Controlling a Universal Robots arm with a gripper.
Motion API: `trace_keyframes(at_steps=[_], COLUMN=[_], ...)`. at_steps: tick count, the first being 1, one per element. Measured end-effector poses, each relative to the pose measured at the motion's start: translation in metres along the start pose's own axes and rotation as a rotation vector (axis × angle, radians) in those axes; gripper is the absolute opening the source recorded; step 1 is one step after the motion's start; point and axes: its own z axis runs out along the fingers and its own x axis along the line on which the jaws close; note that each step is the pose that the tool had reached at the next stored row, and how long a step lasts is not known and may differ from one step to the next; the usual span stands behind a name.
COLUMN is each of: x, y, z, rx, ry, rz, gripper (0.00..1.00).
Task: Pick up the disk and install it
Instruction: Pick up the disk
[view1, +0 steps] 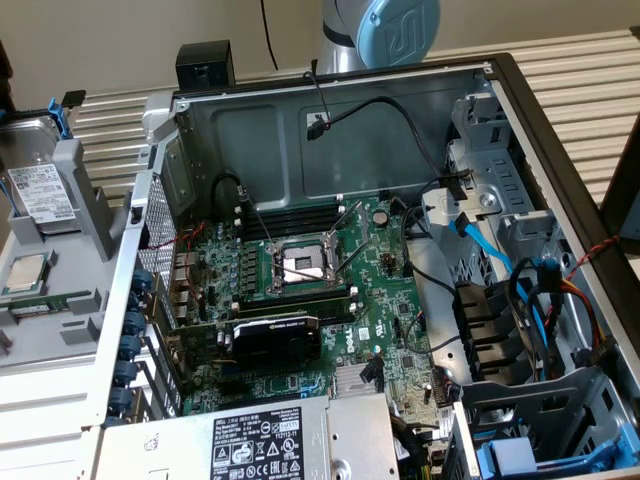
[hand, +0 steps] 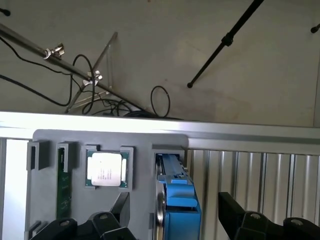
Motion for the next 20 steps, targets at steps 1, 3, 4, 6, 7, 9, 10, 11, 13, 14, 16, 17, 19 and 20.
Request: trace_keyframes(at_steps=[1,3,4,6,7,9,10,11,13,14,16,17,19,20], x=[-0.0001,-0.0001,-0.0001,-0.0001,-0.0002,-0.0002,-0.0003,-0.0005,-0.0011,-0.0012,-0.0013,-0.0015,-0.0018,-0.0018], y=[0.0009,0.0019,0.0022,0.0024,0.0025,0.0027,0.0030,0.0031,0.0035,0.0036,0.0037,0.0038,0.0041,0.0041], z=[0.0006,0.0023,0.0030,0.0040,0.0042,0.0043,0.0044,0.0045,0.0048,0.0051,0.0067,0.0074,0.0077,0.0077], rx=[0.0001,0.0003,0.0004,0.0002,0.0001,0.0001,0.0002,0.0003,0.0004,0.0002,0.0003,0.0002,0.0000,0.0000], ry=[0.0000,0.0000,0.0000,0.0000,0.0000,-0.0001,-0.0002,-0.0002,-0.0002,-0.0002,-0.0001,-0.0002,-0.0001,-0.0001], rz=[0.000,0.000,0.000,0.000,0.000,0.000,0.000,0.000,0.000,0.000,0.000,0.000,0.000,0.000], gripper=[0.80,0.80,0.80,0.80,0.80,0.80,0.80,0.80,0.80,0.80,0.78,0.71,0.71,0.71])
